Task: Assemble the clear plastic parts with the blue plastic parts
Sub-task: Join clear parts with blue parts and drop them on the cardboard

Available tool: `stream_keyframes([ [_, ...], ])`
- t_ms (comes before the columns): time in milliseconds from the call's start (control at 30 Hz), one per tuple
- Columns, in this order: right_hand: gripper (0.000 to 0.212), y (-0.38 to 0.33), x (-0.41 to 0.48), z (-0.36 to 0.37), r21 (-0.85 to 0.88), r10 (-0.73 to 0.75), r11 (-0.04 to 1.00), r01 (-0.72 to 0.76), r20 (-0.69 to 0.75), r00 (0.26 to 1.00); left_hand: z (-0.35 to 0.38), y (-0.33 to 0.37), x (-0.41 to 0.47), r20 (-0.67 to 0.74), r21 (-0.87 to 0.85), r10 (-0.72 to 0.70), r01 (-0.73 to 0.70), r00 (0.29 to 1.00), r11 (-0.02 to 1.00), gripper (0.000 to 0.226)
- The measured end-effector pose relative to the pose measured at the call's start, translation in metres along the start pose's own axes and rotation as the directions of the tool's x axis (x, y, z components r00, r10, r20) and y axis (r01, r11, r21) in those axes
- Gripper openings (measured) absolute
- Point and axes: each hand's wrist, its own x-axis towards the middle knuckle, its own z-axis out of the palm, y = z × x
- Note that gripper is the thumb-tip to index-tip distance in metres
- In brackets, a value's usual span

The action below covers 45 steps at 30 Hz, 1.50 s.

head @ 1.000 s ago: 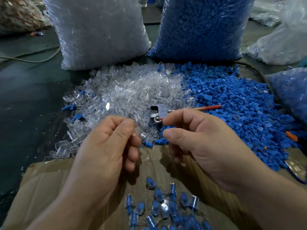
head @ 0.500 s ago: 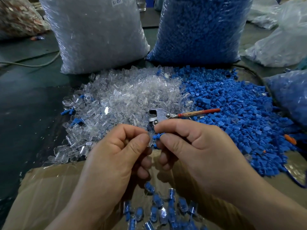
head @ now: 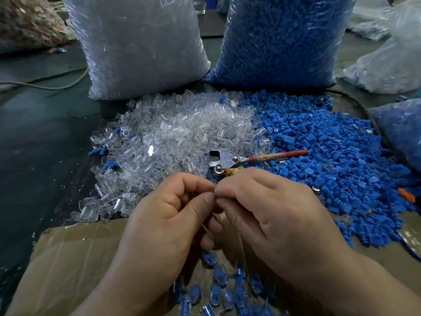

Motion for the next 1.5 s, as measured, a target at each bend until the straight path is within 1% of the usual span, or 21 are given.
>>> stream_keyframes([
  [133, 0.021, 0.002, -0.001, -0.001, 0.014, 0.02, 1.0, -0.02, -0.005, 1.0, -0.003, 0.005, -0.002, 0.028, -0.063, -0.025, 0.026, 0.999, 0.998, 0.021],
  [233, 0.023, 0.004, 0.001, 0.0, 0.011, -0.001, 1.0, 0.001, -0.004, 1.0, -0.003, 0.004, -0.001, 0.056, -0.105, -0.049, 0.055, 0.997, 0.993, 0.01],
  [300, 0.023, 0.004, 0.001, 0.001, -0.035, -0.029, 0.999, 0.029, 0.009, 1.0, -0.003, 0.002, 0.001, 0.03, -0.101, -0.058, 0.061, 0.998, 0.993, 0.013],
  [333, 0.025, 0.005, 0.002, 0.001, -0.077, -0.029, 0.996, 0.032, 0.036, 0.999, -0.004, 0.001, 0.001, 0.004, -0.089, -0.059, 0.059, 0.998, 0.994, 0.018],
  [367, 0.029, 0.007, 0.002, -0.001, -0.145, -0.003, 0.989, 0.013, 0.071, 0.997, -0.004, 0.001, 0.002, -0.023, -0.076, -0.06, 0.058, 0.998, 0.995, 0.019],
  [400, 0.036, 0.01, 0.002, -0.002, -0.235, 0.056, 0.971, -0.032, 0.099, 0.993, -0.005, 0.0, 0.002, -0.043, -0.055, -0.055, 0.053, 0.998, 0.997, 0.016],
  [433, 0.047, 0.015, 0.003, -0.005, -0.33, 0.139, 0.939, -0.095, 0.115, 0.984, -0.006, 0.0, 0.003, -0.06, -0.032, -0.051, 0.049, 0.997, 0.998, 0.013],
  [500, 0.067, 0.026, 0.006, -0.012, -0.478, 0.324, 0.849, -0.225, 0.137, 0.936, -0.009, 0.0, 0.003, -0.076, 0.009, -0.036, 0.037, 0.996, 0.999, 0.019],
  [567, 0.072, 0.038, 0.007, -0.017, -0.58, 0.428, 0.775, -0.251, 0.189, 0.884, -0.009, 0.002, 0.002, -0.064, 0.025, -0.037, 0.039, 0.997, 0.999, 0.021],
  [667, 0.071, 0.044, 0.01, -0.018, -0.629, 0.463, 0.743, -0.229, 0.236, 0.854, -0.009, 0.005, 0.002, -0.056, 0.014, -0.05, 0.051, 0.997, 0.999, 0.021],
  [833, 0.077, 0.048, 0.017, -0.021, -0.643, 0.458, 0.733, -0.221, 0.227, 0.859, -0.008, 0.004, 0.002, -0.071, -0.009, -0.047, 0.047, 0.996, 0.999, 0.026],
  [933, 0.07, 0.049, 0.02, -0.02, -0.626, 0.432, 0.75, -0.212, 0.222, 0.874, -0.007, 0.003, 0.003, -0.087, -0.029, -0.058, 0.055, 0.995, 0.998, 0.026],
  [1000, 0.064, 0.049, 0.021, -0.022, -0.615, 0.412, 0.756, -0.225, 0.18, 0.893, -0.007, 0.003, 0.003, -0.106, -0.028, -0.05, 0.047, 0.993, 0.999, 0.027],
  [1100, 0.058, 0.045, 0.019, -0.03, -0.499, 0.349, 0.818, -0.286, 0.034, 0.937, -0.008, 0.003, 0.003, -0.129, -0.052, -0.052, 0.045, 0.99, 0.998, 0.026],
  [1167, 0.053, 0.038, 0.015, -0.035, -0.381, 0.287, 0.882, -0.277, -0.032, 0.958, -0.008, 0.002, 0.004, -0.133, -0.079, -0.071, 0.061, 0.989, 0.995, 0.025],
  [1200, 0.05, 0.034, 0.014, -0.036, -0.338, 0.253, 0.907, -0.251, -0.041, 0.967, -0.008, 0.001, 0.004, -0.141, -0.084, -0.073, 0.061, 0.987, 0.995, 0.022],
  [1300, 0.047, 0.026, 0.009, -0.034, -0.293, 0.17, 0.943, -0.157, 0.018, 0.985, -0.007, 0.002, 0.006, -0.174, -0.095, -0.055, 0.038, 0.983, 0.995, 0.005],
  [1400, 0.052, 0.025, 0.006, -0.034, -0.332, 0.14, 0.939, -0.094, 0.118, 0.983, -0.009, 0.002, 0.007, -0.205, -0.074, -0.02, 0.005, 0.979, 0.997, 0.011],
  [1500, 0.056, 0.024, 0.005, -0.033, -0.349, 0.133, 0.934, -0.072, 0.153, 0.979, -0.007, 0.004, 0.008, -0.212, -0.109, -0.02, -0.003, 0.977, 0.994, 0.01],
])
